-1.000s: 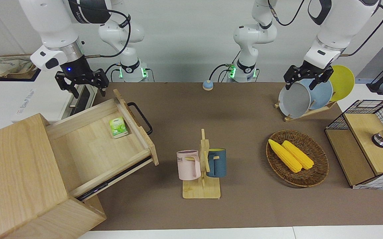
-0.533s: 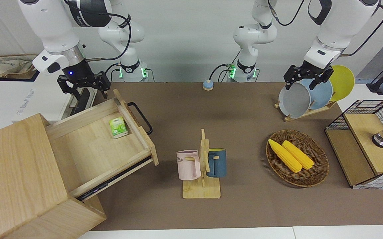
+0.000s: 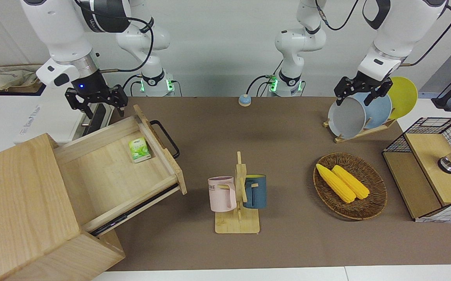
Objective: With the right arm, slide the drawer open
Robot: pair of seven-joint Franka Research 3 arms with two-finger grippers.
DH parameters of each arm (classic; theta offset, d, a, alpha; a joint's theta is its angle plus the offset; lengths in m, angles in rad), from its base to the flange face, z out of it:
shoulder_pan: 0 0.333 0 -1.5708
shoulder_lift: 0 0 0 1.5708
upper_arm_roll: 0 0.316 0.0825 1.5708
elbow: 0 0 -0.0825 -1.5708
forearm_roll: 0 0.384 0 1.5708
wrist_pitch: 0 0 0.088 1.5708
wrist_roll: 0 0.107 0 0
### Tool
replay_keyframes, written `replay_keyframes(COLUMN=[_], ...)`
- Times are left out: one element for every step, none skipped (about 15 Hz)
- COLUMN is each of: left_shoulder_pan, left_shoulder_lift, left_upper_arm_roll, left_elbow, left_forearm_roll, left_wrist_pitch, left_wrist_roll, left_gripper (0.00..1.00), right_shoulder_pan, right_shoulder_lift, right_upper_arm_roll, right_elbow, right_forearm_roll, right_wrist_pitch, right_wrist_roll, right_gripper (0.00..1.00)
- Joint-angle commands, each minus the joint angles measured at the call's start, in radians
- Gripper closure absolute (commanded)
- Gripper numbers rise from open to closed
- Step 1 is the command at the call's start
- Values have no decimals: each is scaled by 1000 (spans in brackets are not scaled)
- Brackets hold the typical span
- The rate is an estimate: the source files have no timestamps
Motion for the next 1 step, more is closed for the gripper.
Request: replay_keyframes(left_shoulder_pan=[5], left_shoulder_lift=[11], left_upper_arm_roll=[-7], left_elbow=[26], left_forearm_roll=[17], left_wrist_pitch=[-20], left_wrist_roll=[10], left_gripper=[7], right_shoulder_pan=[-16], right_shoulder_lift=[11], right_upper_arm_roll=[11], right_elbow=[-2], right_forearm_roll=[-18], right_wrist_pitch=[17], right_wrist_roll=[-20], right_gripper=[15])
